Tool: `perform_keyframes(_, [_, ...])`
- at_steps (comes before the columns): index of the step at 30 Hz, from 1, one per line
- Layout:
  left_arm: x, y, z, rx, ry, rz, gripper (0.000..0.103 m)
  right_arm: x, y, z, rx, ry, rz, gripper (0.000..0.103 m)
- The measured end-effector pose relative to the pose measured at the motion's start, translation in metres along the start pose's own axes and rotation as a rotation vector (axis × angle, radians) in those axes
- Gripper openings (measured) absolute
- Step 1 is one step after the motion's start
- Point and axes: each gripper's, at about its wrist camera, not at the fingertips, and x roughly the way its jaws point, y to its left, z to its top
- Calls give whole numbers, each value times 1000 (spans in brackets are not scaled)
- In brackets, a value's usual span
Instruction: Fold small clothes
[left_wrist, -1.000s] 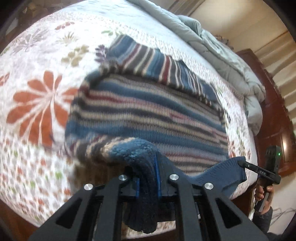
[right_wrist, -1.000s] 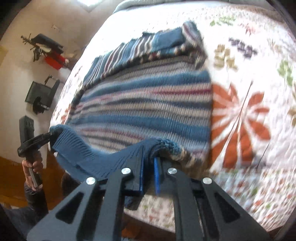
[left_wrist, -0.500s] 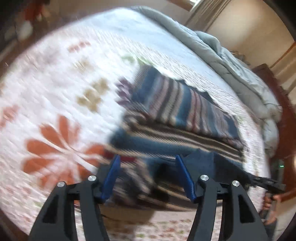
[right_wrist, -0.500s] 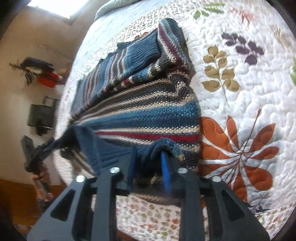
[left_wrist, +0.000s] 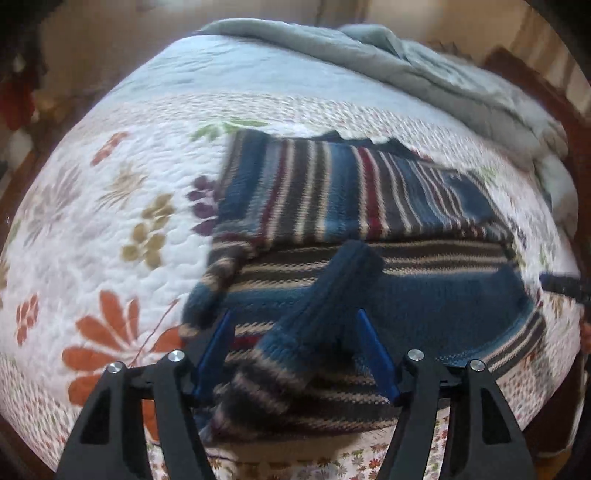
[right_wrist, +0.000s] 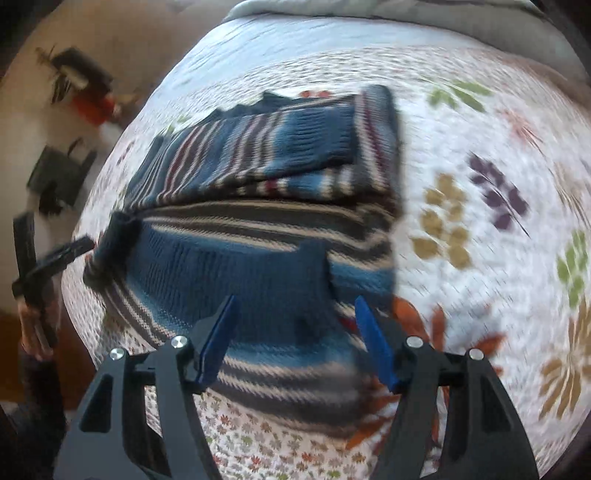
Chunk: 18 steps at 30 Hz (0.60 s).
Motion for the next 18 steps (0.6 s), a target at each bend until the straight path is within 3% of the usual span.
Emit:
perform_keyframes(8, [21,-28,6,158,42,-5,68,39,2,18,-40,90,7,65])
perform_keyframes(11, [33,-35,7,200,61,28,72,49,2,17,-46,118,-2,64])
perform_keyframes(13, [44,-35,9,199,86,65,72,54,1,16,-45,132,-4,42])
perform_keyframes(14, [48,-33,10,193,94,65,69,57,0,15,-43,139,-4,36])
perform_keyframes(16, [53,-28,9,172,117,25,44,58,-1,12,-52,138,-9,10])
perform_keyframes(17, [55,-25,9,154,131,-1,19,56,-1,11,-55,129,-12,10])
perform_keyframes(18, [56,-18,8,114,149,-38,13,54,-2,11,-51,120,-1,10])
